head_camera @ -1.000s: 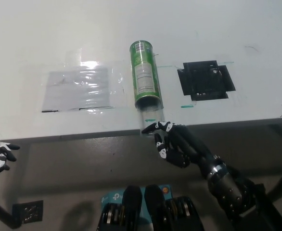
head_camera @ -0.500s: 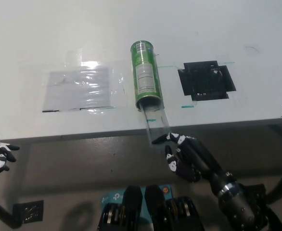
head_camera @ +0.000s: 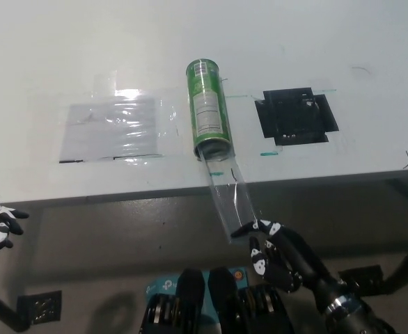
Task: The robot uses its right hand finger to pull out the chips tray kept inside a container in the middle of the desk
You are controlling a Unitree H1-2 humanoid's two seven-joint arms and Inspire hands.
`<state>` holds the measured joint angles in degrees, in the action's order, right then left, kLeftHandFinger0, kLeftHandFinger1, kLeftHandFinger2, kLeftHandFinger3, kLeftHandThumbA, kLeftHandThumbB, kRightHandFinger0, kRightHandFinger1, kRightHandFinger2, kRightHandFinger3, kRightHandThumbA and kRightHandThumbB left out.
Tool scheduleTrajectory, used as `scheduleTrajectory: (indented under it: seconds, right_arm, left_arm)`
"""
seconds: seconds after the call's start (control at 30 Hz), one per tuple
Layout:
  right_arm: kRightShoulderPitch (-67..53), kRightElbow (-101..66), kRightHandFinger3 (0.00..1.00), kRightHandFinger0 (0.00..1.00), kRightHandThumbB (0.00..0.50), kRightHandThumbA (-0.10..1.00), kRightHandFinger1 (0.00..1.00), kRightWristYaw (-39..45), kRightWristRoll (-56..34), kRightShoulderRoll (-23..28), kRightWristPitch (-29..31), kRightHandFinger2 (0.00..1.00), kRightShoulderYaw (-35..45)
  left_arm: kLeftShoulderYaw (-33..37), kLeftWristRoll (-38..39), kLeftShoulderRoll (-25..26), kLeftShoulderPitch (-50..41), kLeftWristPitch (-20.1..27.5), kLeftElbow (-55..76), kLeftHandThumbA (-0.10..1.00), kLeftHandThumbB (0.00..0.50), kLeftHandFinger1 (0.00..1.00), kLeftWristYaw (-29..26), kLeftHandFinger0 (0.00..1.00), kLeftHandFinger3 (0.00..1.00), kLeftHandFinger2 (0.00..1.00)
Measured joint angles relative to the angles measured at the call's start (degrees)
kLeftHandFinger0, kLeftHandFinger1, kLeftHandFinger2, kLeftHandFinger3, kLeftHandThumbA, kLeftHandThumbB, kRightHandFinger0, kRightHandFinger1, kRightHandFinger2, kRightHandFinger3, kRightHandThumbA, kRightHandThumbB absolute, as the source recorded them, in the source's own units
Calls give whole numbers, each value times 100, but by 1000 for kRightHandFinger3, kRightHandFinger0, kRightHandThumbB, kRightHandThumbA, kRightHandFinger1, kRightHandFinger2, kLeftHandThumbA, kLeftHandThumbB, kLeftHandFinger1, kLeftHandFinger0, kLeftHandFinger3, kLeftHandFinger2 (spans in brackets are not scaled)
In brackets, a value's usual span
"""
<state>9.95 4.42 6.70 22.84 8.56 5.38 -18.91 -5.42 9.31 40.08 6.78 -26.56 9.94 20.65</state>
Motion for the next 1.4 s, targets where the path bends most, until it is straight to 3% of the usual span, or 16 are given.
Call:
scheduleTrajectory:
  seconds: [0.07, 0.1, 0.13, 0.17, 0.2, 0.37, 0.5, 0.7, 0.77, 0.87, 0.97, 1.07, 1.13, 1.23, 1.33, 1.4]
  right_arm:
    - [-50, 9, 806, 0, 137, -100, 0, 7, -11, -4, -4, 755, 7]
    - [-77, 11, 1000, 0, 146, -100, 0, 9, -12, -7, -4, 1000, 9]
    - [-100, 9, 1000, 0, 146, -100, 0, 10, -11, -8, -5, 1000, 10]
    - [-120, -2, 1000, 16, 150, -100, 123, 11, -7, -14, -22, 1000, 10]
    - [-123, -6, 1000, 24, 180, -100, 159, 12, -9, -17, -23, 1000, 11]
    - [-51, -63, 1000, 1, 276, -100, 103, 1, 89, 13, 17, 1000, 8]
    - [84, -173, 1000, 0, 296, -100, 81, -16, 240, 55, 86, 1000, 9]
    - [191, -594, 1000, 0, 279, -100, 56, -14, 324, 130, 150, 1000, 46]
    - [192, -673, 1000, 22, 248, -100, 104, -11, 306, 146, 160, 1000, 78]
    - [178, -723, 1000, 64, 248, -100, 149, 3, 213, 189, 161, 1000, 184]
    - [130, -754, 1000, 9, 248, -100, 120, 9, 84, 245, 170, 1000, 355]
    - [14, -844, 1000, 128, 218, -100, 207, 8, -27, 289, 176, 1000, 566]
    - [-106, -965, 1000, 123, 219, -100, 197, 8, -131, 325, 174, 1000, 743]
    - [-259, -1072, 1000, 3, 246, -100, 56, -4, -262, 351, 169, 1000, 1007]
    - [-404, -1073, 1000, 0, 265, -100, 7, -51, -338, 340, 143, 1000, 1330]
    - [-471, -1064, 1000, 41, 231, -100, 17, -118, -372, 303, 117, 1000, 1506]
  left_arm:
    - [0, -1, 0, 0, 0, 0, 97, 0, 613, 0, 542, 869, 719]
    - [-1, -1, 0, -1, 0, 0, 96, 0, 613, 0, 542, 871, 721]
    - [-1, -1, 0, -1, 0, 0, 94, 0, 615, 1, 541, 872, 721]
    - [-1, -3, 0, -4, 0, 0, 85, 0, 613, 1, 541, 865, 713]
    - [-1, -3, 0, -6, 0, 0, 88, 0, 611, 1, 540, 864, 710]
    - [-2, -3, 0, -32, 0, 0, 119, 0, 611, 1, 548, 838, 706]
    - [-4, 5, -1, -56, 0, 2, 121, 0, 609, -1, 543, 837, 705]
    - [-5, 9, -1, -130, 0, 6, 110, 0, 607, 0, 541, 855, 711]
    - [-7, 11, -1, -137, 0, 6, 117, 0, 602, -1, 524, 847, 704]
    - [-9, 11, -1, -144, 0, 6, 108, 0, 594, -1, 520, 854, 695]
    - [-26, 17, -4, -156, 0, 5, 81, 0, 565, -1, 485, 839, 668]
    - [-38, 18, -5, -181, 0, 5, 97, 0, 577, -3, 499, 839, 678]
    - [-43, 18, -6, -199, 0, 5, 105, 0, 591, -3, 518, 831, 685]
    - [-53, 18, -11, -225, 0, 6, 74, 0, 571, -3, 494, 824, 667]
    - [-71, 18, -20, -237, 1, 5, 83, 0, 566, -3, 478, 812, 665]
    - [-73, 16, -25, -251, 0, 6, 95, 0, 577, -3, 514, 827, 679]
